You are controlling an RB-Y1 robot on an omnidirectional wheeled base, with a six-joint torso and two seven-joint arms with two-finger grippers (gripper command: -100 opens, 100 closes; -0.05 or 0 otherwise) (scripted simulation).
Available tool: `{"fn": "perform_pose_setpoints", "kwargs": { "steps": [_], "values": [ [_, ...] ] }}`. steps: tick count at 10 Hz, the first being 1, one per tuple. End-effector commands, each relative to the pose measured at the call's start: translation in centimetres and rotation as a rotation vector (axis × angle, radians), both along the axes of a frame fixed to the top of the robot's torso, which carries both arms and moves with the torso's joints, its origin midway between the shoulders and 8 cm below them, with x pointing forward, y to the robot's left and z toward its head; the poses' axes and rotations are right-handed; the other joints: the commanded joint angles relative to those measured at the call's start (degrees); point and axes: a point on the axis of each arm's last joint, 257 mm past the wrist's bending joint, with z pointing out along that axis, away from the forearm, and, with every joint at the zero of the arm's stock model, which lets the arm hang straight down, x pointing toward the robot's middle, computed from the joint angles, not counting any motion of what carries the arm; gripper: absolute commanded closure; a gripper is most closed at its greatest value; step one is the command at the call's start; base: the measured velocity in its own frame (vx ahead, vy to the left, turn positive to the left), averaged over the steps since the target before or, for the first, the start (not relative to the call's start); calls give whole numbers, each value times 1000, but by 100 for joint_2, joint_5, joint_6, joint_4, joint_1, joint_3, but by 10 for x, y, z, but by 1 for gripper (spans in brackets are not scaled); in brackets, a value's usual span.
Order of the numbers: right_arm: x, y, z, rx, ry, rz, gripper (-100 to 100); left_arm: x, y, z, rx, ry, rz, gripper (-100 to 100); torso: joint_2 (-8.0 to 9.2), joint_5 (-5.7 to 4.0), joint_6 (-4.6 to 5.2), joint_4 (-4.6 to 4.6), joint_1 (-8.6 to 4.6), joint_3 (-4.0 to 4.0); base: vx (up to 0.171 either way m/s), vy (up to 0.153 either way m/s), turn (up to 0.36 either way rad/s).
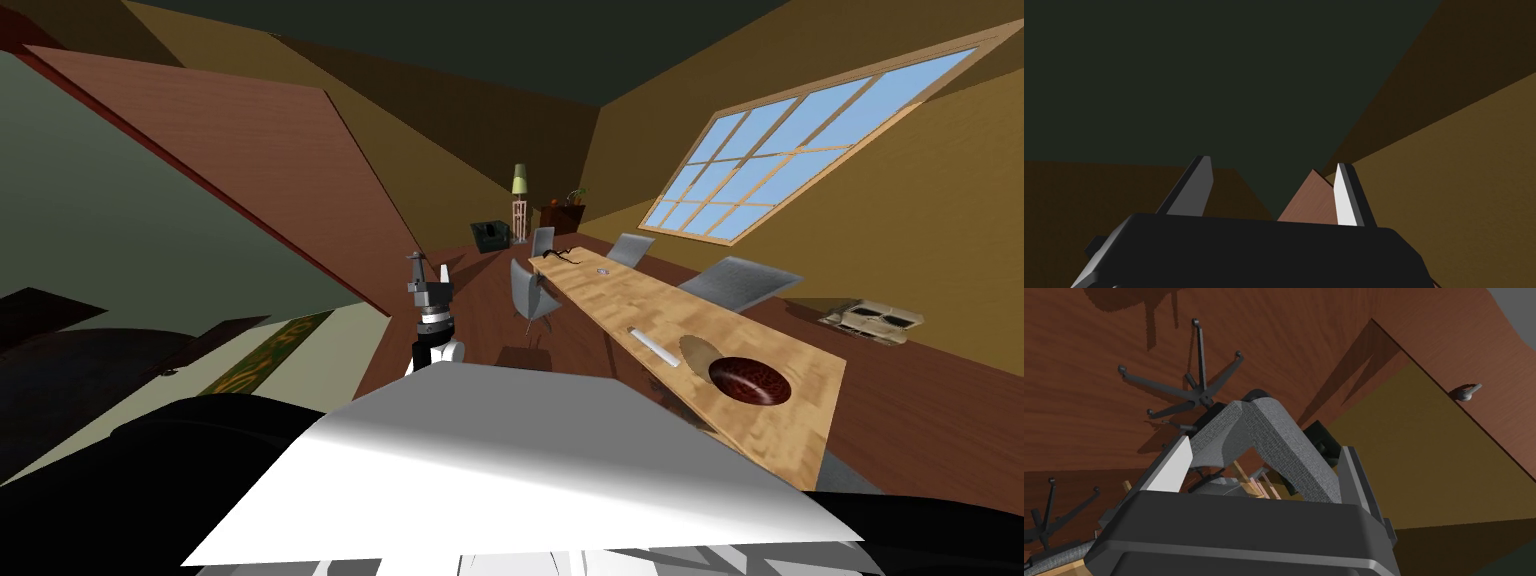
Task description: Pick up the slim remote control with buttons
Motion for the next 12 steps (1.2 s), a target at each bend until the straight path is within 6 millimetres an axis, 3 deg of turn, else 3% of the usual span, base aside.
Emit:
{"fn": "perform_pose_setpoints", "kwargs": {
  "steps": [1,3,4,6,7,12],
  "values": [
    [-12,-19,-10,-40,32,13,-100,0,0,0,0,0,0,0,0,0,0,0,0,0,65,18,29],
    [-35,-51,-21,-111,85,43,-100,0,0,0,0,0,0,0,-7,-1,-2,-1,-10,-4,83,-4,53],
    [-52,-77,-27,-169,123,77,-100,0,0,0,0,0,0,0,-3,-3,1,-1,-9,-2,100,2,59],
    [-55,-81,-28,-177,130,74,-100,0,0,0,0,0,0,0,-6,-2,2,-2,-8,-4,60,-3,17],
    [-68,-103,-30,-228,158,111,-100,0,0,0,0,0,0,0,9,-3,1,2,-7,4,80,-12,78],
    [-102,-176,-32,-375,247,161,-100,0,0,0,0,0,0,0,-14,-8,-2,-3,-36,-8,97,-45,56]
  ]
}}
